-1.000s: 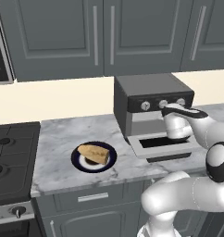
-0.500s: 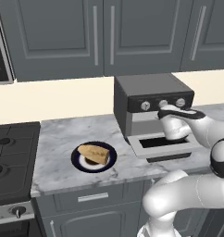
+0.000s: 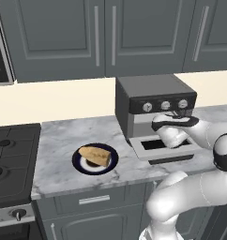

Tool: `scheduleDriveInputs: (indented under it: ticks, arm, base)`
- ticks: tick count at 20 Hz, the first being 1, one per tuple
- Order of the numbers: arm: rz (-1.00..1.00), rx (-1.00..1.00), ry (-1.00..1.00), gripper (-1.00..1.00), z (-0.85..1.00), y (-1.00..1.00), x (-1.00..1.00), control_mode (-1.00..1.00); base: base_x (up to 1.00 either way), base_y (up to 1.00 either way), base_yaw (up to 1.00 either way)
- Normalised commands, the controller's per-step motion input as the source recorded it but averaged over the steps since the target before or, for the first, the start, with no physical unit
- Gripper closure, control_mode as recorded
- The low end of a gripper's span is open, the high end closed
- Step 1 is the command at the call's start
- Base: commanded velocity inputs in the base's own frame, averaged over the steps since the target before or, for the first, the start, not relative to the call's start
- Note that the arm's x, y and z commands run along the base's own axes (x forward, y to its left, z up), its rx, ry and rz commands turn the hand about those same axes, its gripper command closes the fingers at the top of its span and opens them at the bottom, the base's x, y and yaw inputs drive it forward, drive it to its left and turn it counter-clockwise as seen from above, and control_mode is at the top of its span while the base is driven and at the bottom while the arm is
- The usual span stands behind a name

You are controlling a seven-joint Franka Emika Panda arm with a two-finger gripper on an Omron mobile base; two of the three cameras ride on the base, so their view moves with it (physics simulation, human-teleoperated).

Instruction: Pull the toaster oven rack outwards. Pick up the baguette from the plate and place it on the toaster oven rack. Close the toaster oven door fully and set the temperature to the lowest setting.

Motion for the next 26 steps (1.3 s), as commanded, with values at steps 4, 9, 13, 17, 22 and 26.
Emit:
scheduleDriveInputs:
  ticks: [4,9,13,17,22,26]
  arm:
    - [-0.11,0.0,0.0,-1.0,-0.08,0.19,0.22,-1.0]
    - [-0.1,0.0,0.0,-1.0,-0.06,0.06,0.23,-1.0]
    - [-0.1,0.0,0.0,-1.0,-0.06,0.0,0.26,-1.0]
    - [-0.1,0.0,0.0,-1.0,-0.06,0.0,0.26,-1.0]
    - [-0.07,0.0,0.02,-1.0,-0.05,0.0,0.25,-1.0]
    - [-0.04,0.0,0.09,-1.0,-0.08,0.0,0.22,-1.0]
  base:
    - [0.0,0.0,0.0]
    - [0.0,0.0,0.0]
    - [0.0,0.0,0.0]
    - [0.0,0.0,0.0]
    - [0.0,0.0,0.0]
    - [0.0,0.0,0.0]
